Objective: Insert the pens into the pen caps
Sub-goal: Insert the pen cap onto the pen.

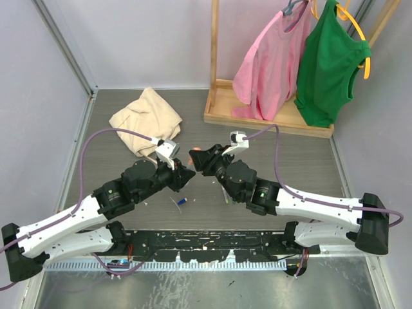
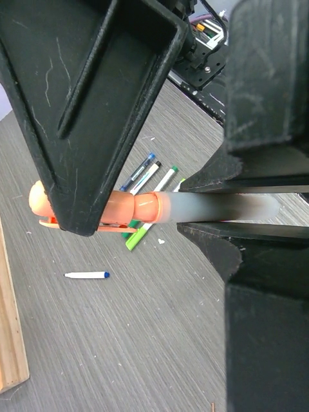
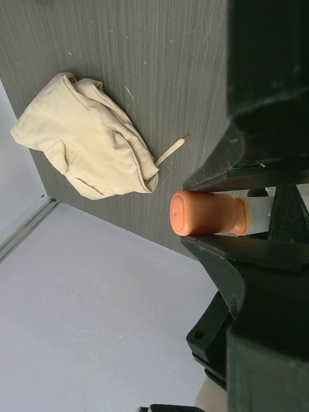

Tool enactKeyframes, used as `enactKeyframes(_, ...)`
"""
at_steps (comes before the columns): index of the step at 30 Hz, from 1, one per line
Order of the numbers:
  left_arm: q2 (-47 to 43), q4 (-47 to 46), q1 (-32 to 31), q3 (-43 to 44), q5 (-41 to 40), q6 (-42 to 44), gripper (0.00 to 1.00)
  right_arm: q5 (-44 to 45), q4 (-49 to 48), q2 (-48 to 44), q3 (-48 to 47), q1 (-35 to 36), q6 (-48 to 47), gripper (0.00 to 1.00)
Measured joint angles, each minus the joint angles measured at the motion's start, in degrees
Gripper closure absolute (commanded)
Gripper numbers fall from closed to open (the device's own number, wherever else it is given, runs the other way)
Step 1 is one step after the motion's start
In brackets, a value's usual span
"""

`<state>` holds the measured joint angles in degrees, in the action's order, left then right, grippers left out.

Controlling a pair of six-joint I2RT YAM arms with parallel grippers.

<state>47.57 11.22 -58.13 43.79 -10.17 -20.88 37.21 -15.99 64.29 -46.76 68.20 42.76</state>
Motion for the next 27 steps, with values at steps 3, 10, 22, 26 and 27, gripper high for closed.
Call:
enactKeyframes(3,0.28,0.37,0.0,0.0,-0.15,0.31,1.0,-0.04,0.79,0.37,-0.28,0.07,0.0,1.0)
enactKeyframes(10,0.33,0.68,0.0,0.0,-1.14,0.79,1.0,-1.18,1.86,0.63,-0.61,0.42,0.09,1.0)
enactKeyframes(22,0.74,1.95,-0.61,0.44,-2.4,1.2,1.0,-3.08,3.82,0.66,-0.96,0.09,0.63,1.0)
enactKeyframes(26,0.72,2.78,-0.68,1.36,-3.41,2.08,1.0,-4.66,4.07,1.22,-1.79,-0.24,0.46,1.0)
enactKeyframes(27,0.72,2.86,-0.68,1.55,-3.69,2.34,1.0,-5.01,4.04,1.31,-2.01,-0.37,0.31,1.0)
